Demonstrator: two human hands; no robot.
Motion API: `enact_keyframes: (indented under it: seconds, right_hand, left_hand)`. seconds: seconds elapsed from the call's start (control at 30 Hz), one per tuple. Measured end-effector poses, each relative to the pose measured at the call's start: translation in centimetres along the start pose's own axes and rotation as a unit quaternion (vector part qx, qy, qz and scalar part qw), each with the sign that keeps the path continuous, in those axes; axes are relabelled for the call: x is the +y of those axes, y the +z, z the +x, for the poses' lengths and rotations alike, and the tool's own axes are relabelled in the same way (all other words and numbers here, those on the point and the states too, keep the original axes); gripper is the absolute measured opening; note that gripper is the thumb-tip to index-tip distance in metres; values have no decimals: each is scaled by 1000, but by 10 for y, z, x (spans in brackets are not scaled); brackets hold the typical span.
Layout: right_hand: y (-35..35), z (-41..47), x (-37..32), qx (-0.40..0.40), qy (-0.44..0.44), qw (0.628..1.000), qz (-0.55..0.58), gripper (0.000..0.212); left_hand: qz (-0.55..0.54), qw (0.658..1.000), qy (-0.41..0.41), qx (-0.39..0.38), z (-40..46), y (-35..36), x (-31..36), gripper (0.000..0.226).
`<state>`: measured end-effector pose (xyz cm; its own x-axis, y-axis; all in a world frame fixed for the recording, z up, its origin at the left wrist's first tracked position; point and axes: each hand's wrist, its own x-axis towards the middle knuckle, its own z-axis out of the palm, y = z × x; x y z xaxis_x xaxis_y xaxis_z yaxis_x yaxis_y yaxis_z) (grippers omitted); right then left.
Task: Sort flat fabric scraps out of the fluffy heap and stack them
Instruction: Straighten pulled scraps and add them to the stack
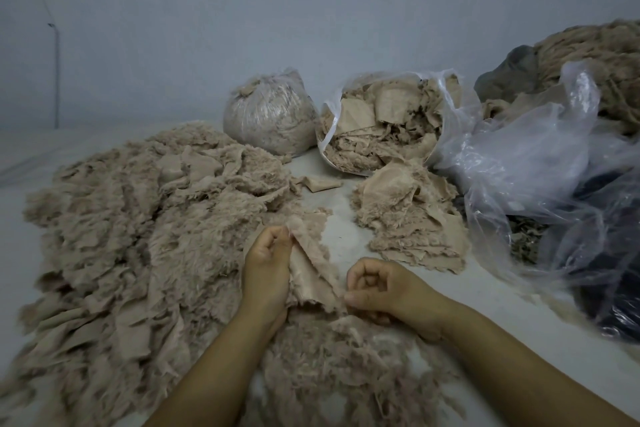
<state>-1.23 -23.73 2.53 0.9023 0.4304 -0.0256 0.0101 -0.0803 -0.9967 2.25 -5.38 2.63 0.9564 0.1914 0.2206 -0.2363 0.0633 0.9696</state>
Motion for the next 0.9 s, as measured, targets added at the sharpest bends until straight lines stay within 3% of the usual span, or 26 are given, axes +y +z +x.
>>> enact_keyframes:
  seconds: [0.13,0.27,0.37,0.47,0.53,0.57,0.63,0.77,0.9]
  right_hand:
    - [7,1,4,-9,23,1000,13,44]
    - [9,2,6,-57,23,997,-53,20]
    - [6,-1,5,-93,21,993,-62,20]
    - [9,1,3,3,7,999,-49,36]
    - [11,6,3,74,-15,997,-31,51]
    - [13,7,4,95,-32,995,-26,49]
    - [16,10,5,151,-65,986,-28,26]
    - [14,14,4,285,-80,952,77,17]
    - [12,13,-2,321,-99,937,95,24]
  left_hand:
    - [9,1000,1,-15,-4,6,-3,27]
    - [-67,996,-34,40,3,2,2,27]
    - [-104,990,-50,86,11,-7,5,28]
    - [-39,998,-22,32,2,-3,7,25]
    - [15,997,-5,-70,-12,5,6,19]
    - [23,991,-2,-128,-18,11,6,17]
    - [37,982,16,-186,-26,18,4,17]
    - [21,994,18,-105,-19,18,5,30]
    - [5,996,-15,-88,-15,16,7,28]
